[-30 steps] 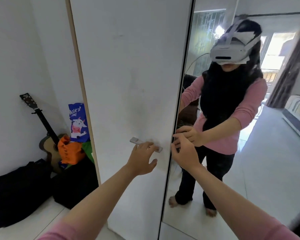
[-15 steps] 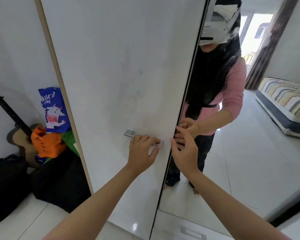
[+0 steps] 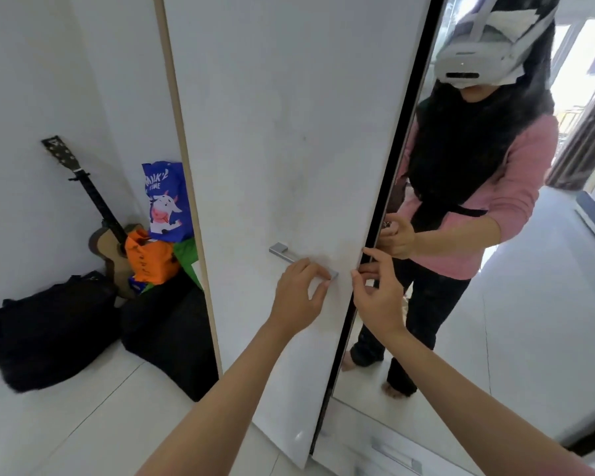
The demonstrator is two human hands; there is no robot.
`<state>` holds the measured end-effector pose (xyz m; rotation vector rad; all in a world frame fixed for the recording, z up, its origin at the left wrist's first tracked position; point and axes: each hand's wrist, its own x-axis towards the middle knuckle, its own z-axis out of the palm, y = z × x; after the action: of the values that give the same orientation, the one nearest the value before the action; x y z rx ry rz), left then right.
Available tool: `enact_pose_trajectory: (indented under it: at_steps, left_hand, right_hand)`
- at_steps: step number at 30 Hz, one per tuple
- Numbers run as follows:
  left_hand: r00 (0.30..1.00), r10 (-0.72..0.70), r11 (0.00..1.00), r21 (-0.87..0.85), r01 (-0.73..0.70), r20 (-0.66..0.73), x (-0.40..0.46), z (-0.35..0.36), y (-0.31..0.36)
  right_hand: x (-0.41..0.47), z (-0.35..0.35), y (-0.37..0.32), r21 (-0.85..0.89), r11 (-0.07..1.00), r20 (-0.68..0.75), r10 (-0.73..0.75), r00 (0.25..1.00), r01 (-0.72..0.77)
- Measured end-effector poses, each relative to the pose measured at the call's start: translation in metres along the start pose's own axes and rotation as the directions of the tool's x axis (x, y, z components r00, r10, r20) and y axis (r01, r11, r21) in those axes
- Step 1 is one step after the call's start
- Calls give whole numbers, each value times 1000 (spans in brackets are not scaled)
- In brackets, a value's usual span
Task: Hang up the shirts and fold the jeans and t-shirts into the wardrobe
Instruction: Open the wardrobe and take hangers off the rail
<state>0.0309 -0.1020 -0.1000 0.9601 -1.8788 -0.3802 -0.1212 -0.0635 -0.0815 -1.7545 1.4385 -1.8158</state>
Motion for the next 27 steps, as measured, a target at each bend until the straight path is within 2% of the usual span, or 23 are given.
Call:
enact_pose_trajectory:
  at_steps: [7, 11, 18, 23, 27]
  left_hand:
    - [990, -120, 992, 19, 121, -72, -23, -12, 19]
    - [981, -182, 980, 74, 187, -61, -38, -29, 30]
    - [941, -313, 941, 94, 325, -127, -75, -67, 45]
    - [919, -362, 911, 150, 384, -153, -105, -99, 45]
    - [895, -417, 883, 164, 441, -160, -128, -135, 44]
  right_hand:
    - [-14, -4, -10, 57, 998, 146, -33, 989, 25]
    - [-26, -2, -17, 67, 992, 189, -119, 975, 108]
    - [-50, 17, -38, 183, 977, 308, -167, 937, 113]
    - [-65, 42, -55, 258, 946, 393, -288, 873, 196]
    - [-75, 71, -74, 342, 913, 478, -374, 795, 223]
